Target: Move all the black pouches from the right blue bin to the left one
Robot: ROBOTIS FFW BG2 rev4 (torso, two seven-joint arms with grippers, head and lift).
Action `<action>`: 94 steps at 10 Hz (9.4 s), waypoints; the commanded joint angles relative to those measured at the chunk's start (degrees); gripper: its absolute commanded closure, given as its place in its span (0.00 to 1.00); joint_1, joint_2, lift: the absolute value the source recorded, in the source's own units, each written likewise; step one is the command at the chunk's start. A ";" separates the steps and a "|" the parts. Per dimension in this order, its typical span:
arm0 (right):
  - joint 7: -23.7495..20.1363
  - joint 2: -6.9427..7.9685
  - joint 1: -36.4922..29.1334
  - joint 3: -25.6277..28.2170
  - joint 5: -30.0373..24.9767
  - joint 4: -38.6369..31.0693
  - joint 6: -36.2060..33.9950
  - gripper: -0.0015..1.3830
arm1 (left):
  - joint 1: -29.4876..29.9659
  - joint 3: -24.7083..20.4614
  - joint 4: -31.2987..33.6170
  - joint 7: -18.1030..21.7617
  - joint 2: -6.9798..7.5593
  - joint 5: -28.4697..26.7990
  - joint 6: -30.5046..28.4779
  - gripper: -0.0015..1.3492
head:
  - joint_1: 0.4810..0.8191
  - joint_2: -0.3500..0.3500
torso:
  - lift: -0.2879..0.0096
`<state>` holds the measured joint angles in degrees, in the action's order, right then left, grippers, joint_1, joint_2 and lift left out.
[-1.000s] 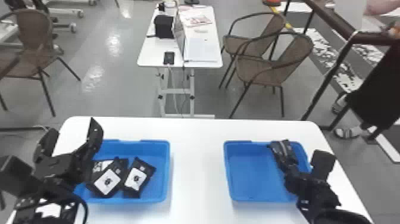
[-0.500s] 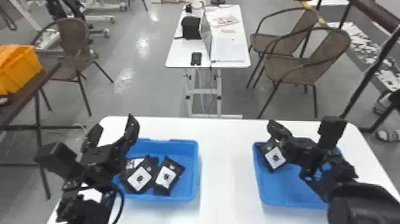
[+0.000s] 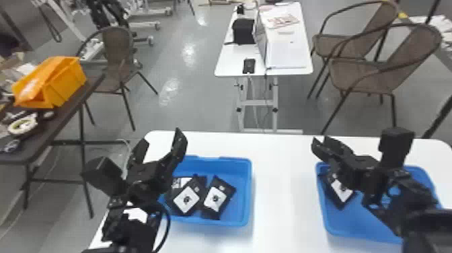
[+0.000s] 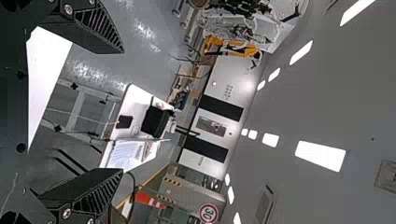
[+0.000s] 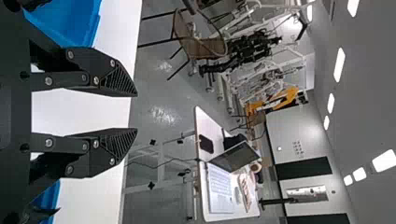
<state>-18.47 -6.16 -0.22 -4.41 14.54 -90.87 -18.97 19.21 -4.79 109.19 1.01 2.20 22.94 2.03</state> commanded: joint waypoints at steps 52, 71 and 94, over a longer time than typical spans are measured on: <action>-19.50 3.43 26.50 -21.52 1.28 23.37 1.48 0.78 | -7.96 7.34 1.02 8.22 2.55 7.29 -15.38 0.09 | 0.63 0.82 | 1.00; -20.82 2.99 28.87 -30.40 9.72 23.37 1.13 0.78 | -5.94 7.69 -2.23 0.48 2.37 -9.40 -0.27 0.91 | 0.63 0.99 | 1.00; -12.38 2.46 -7.16 7.57 -8.30 -3.70 7.28 0.19 | 1.45 1.89 -9.17 -0.04 -1.76 -16.26 17.22 0.02 | 0.63 0.67 | 1.00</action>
<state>-30.82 -3.78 -5.89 3.16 6.76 -92.29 -12.79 19.75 -2.75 98.01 0.96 0.88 6.59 18.44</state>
